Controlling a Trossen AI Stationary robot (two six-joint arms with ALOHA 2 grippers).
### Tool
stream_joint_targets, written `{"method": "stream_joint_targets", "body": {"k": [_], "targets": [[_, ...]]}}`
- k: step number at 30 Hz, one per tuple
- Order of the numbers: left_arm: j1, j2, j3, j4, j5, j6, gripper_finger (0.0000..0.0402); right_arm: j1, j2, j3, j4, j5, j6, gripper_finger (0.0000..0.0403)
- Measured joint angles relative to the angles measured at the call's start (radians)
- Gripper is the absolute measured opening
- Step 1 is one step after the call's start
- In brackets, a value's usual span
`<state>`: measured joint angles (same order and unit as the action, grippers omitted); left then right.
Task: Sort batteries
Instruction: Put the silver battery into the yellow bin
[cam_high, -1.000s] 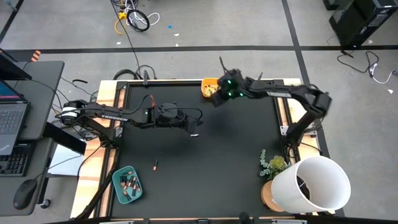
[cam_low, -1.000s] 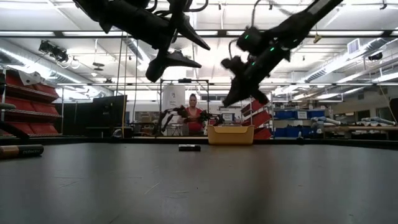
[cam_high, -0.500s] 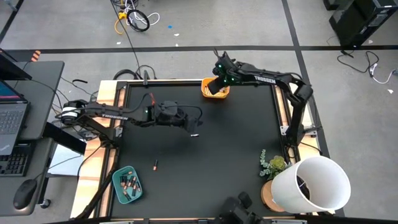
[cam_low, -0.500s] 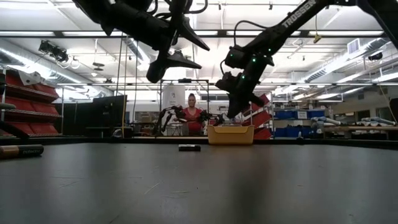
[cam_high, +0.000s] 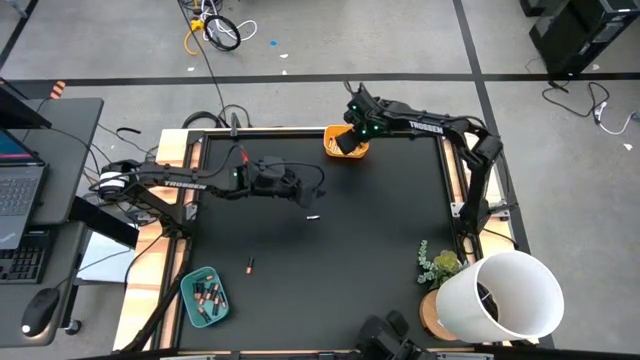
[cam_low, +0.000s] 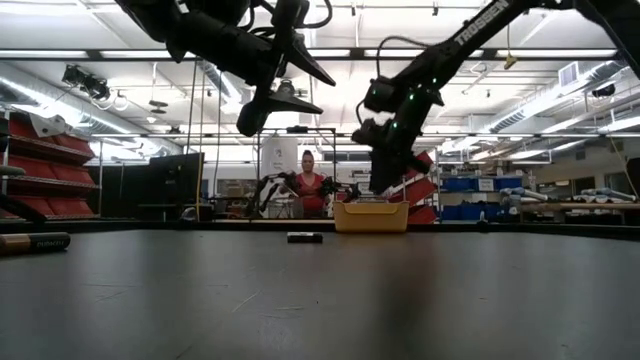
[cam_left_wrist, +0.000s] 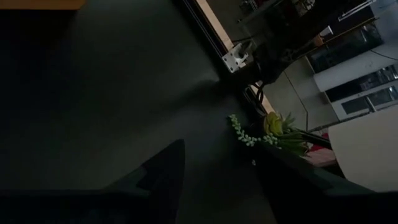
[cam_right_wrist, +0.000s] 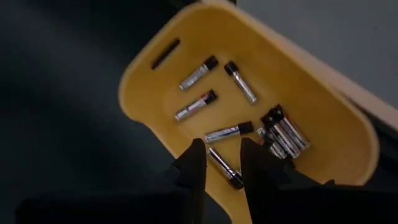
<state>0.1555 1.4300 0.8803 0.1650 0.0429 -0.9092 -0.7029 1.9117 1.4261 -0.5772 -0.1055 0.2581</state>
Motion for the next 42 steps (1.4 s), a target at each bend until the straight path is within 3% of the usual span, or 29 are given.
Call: {"method": "stream_joint_targets", "body": {"k": [9,14,19,23,29,34,42], "targets": [[0.001,0.000,0.000,-0.008,0.058,0.061,0.0209,0.033,-0.236,-0.001,0.017,-0.046,-0.097,0.0085],[-0.006,0.000,0.000,-0.096,0.078,0.212,0.0206,0.096,-0.393,0.000,0.056,-0.191,-0.228,0.0085],[-0.007,0.000,0.000,-0.198,0.084,0.279,0.0193,0.147,-0.463,0.000,0.051,-0.288,-0.153,0.0077],[-0.007,0.000,0.000,-0.247,0.080,0.306,0.0184,0.231,-0.501,0.000,0.002,-0.245,-0.092,0.0048],[0.004,0.001,0.000,-0.321,-0.072,0.352,0.0182,0.395,-0.530,-0.001,-0.023,-0.103,-0.139,0.0004],[0.004,0.043,0.000,-0.287,-0.076,0.446,0.0182,0.472,-0.523,-0.004,-0.017,0.034,-0.149,0.0013],[-0.018,0.179,0.000,-0.106,-0.075,0.582,0.0182,0.495,-0.525,-0.087,0.023,0.060,-0.101,0.0021]]}}
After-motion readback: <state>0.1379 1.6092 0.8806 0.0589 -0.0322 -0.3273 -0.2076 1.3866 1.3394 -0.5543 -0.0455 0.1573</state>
